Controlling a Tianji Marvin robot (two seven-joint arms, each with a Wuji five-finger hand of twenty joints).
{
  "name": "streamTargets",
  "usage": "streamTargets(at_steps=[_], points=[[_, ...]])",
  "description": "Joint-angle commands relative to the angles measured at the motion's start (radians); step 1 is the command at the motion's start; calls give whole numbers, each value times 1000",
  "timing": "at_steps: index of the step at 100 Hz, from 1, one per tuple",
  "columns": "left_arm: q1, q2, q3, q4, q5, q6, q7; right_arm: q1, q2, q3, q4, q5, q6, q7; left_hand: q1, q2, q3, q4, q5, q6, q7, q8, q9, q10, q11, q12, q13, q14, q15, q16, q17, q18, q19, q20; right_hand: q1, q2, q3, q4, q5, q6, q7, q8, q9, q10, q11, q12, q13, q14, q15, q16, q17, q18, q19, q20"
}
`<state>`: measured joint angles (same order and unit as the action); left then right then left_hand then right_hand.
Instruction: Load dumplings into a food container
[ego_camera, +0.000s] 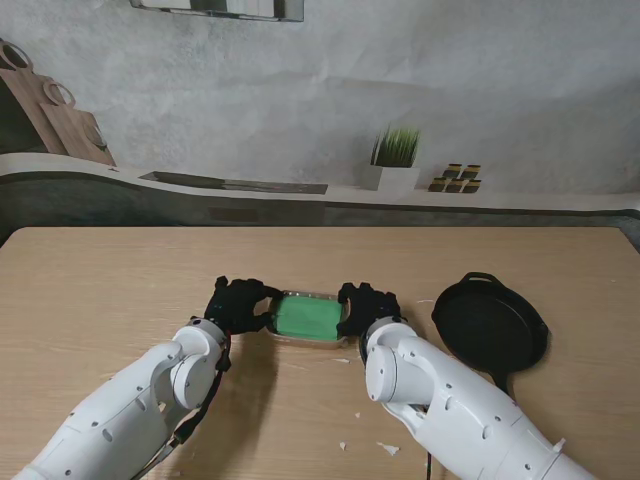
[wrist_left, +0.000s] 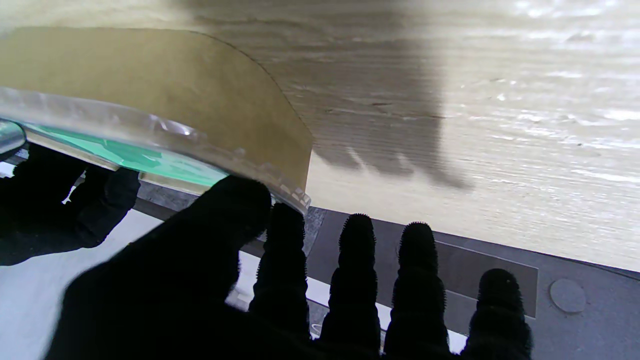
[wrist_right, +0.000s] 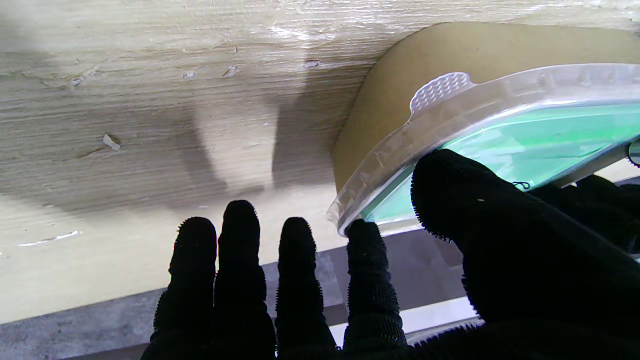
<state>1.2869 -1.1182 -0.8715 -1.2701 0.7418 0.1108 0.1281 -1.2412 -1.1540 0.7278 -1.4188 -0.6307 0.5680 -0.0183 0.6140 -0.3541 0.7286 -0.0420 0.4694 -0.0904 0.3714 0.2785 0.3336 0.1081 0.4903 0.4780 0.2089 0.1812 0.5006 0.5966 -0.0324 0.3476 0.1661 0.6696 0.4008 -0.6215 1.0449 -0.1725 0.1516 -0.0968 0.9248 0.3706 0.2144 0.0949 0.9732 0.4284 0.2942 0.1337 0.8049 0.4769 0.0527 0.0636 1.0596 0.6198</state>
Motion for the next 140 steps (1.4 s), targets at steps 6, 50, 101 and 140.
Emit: streamTargets(at_steps=[6,50,101,140], points=[[37,10,2,39,16,-3,-30,-24,2,-9,23,-8,-11,20,16,-182,-11,-32,5,138,17,-3,-27,-15,-15,-13,-34,-14,-18,0,-21,-9,1,9,52,-74,25,23,3,17,49,2,-21,-25,35,10,1,-12,20,10,-3,-18,26,-15],[86,-7,-89,-37,-2,-74,55,-77,-13,83,-25,-18,-162,-96,-39,24,-265,-12,-141,102,-47,-45,-121,-12,-74,-67,-93,-12,-85,-33,-18,-19,11,20,-81,41,-126,4,-52,-194,-30,-11,-53,-41,-104,-51,-113,-52,-31,-19,-73,-59,-58,-7],[258,-25,-280,-249,-144,-167,72,-239,2,304,-225,170,-391,-47,-5,134,-485,10,-179,167,-96,-75,-130,20,-198,-201,-127,-31,-251,-157,-6,-34,-23,-38,-170,197,-196,20,-67,95,-118,-126,-38,-82,-301,-112,-138,-144,-295,-147,-45,-58,-364,-30],[532,-35,-408,-471,-290,-239,70,-486,20,482,-411,349,-540,20,3,118,-518,13,-124,214,-114,-87,-93,35,-161,-192,-99,5,-255,-155,21,-12,-5,-47,-232,267,-217,11,-5,-19,-134,-151,-36,-101,-286,-97,-106,-156,-365,-179,2,-36,-600,81]])
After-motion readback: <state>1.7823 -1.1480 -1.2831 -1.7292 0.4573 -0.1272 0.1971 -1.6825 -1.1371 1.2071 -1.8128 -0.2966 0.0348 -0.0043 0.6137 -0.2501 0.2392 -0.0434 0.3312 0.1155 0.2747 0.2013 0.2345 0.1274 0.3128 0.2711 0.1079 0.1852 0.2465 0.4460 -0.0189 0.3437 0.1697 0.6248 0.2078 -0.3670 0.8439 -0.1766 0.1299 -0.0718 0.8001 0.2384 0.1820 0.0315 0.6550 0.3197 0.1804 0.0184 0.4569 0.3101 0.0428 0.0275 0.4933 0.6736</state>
